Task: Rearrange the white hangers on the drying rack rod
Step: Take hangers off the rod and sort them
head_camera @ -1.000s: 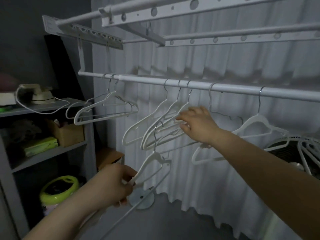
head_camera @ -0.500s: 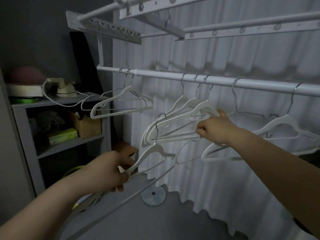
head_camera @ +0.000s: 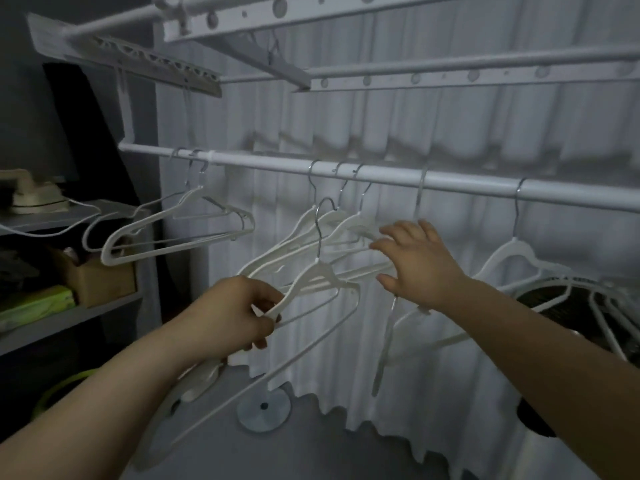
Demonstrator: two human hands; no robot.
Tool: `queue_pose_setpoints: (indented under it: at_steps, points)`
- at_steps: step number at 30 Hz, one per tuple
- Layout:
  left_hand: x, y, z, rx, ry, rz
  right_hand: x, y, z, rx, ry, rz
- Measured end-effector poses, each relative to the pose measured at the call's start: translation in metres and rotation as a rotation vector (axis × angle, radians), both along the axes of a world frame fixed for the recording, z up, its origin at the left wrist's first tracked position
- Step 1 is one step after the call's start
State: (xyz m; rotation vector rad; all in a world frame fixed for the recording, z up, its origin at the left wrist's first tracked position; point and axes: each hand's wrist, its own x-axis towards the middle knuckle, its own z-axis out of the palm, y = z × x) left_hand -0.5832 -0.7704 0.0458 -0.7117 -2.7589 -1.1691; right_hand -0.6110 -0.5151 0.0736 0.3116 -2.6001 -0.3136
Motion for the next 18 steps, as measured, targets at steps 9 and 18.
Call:
queue_pose_setpoints:
  at_steps: [9,18]
  points:
    - [-0.034,0.075,0.03,0.09,0.112,-0.061,-0.008,0.042,0.035,-0.135,0.243,-0.013]
    - [-0.069,0.126,0.038,0.088,0.171,-0.047,-0.025,0.062,0.053,-0.139,0.317,0.067]
